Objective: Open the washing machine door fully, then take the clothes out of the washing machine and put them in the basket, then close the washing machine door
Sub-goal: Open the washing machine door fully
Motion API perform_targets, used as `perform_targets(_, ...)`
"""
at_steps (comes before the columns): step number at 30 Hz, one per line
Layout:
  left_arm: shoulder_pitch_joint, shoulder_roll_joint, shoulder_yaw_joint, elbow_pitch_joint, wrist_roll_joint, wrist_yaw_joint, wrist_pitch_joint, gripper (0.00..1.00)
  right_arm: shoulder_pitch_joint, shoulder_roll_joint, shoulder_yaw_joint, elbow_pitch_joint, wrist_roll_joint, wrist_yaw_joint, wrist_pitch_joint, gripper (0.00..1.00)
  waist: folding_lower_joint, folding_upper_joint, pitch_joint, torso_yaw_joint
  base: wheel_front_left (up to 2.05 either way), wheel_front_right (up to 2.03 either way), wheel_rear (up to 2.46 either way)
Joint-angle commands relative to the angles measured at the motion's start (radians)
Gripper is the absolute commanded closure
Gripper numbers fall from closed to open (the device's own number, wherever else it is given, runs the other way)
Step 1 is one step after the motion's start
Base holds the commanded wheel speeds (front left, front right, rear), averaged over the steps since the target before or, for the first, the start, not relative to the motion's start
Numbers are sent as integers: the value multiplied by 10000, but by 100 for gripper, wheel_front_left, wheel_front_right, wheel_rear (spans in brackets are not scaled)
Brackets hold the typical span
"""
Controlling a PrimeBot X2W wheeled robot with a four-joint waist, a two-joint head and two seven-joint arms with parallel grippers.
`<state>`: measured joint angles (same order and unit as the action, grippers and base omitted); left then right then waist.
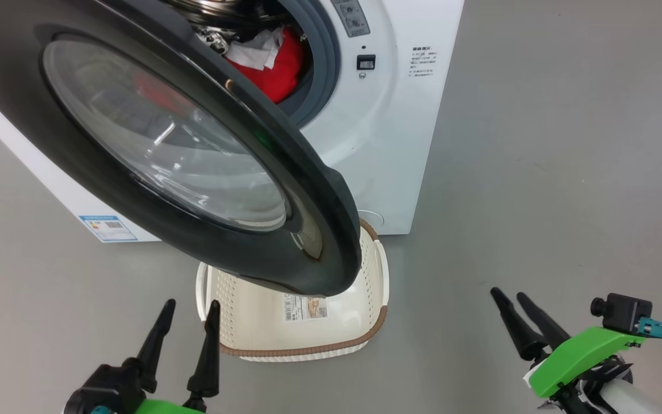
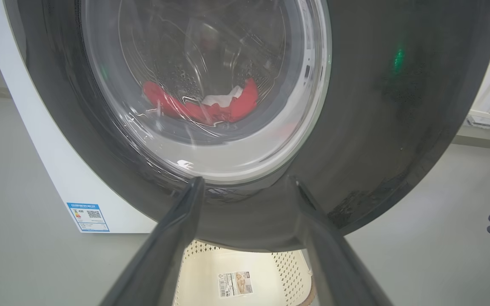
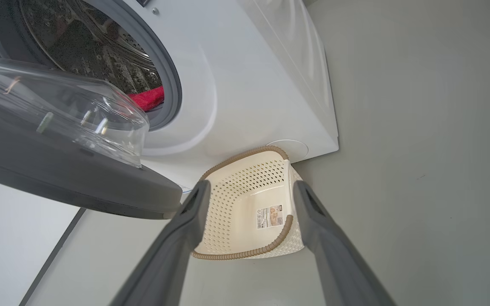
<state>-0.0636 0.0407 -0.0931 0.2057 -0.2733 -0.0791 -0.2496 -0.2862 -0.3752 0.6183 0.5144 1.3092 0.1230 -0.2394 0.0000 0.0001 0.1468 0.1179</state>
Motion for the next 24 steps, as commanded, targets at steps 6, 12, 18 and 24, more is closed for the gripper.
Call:
perform_targets(6, -56, 95, 527, -197, 81, -44, -122, 0, 428, 284, -1465, -15, -1857, 77, -219, 0, 0, -1, -13, -98, 0, 0, 0)
perform_targets(12, -62, 95, 582, -185, 95, -49, -122, 0, 996, 867, -3019, -414, -4250, 77, -222, 0, 0, -1, -41, -104, 0, 0, 0)
perform_targets(18, -79, 95, 620, -194, 111, -44, -122, 0, 1576, 1470, -4323, -1044, -6152, 77, -222, 0, 0, -1, -68, -70, 0, 0, 0)
perform_targets(24, -92, 95, 625, -222, 124, -44, -122, 0, 2185, 2220, -5657, -2182, -8117, 77, -223, 0, 0, -1, -40, -41, 0, 0, 0)
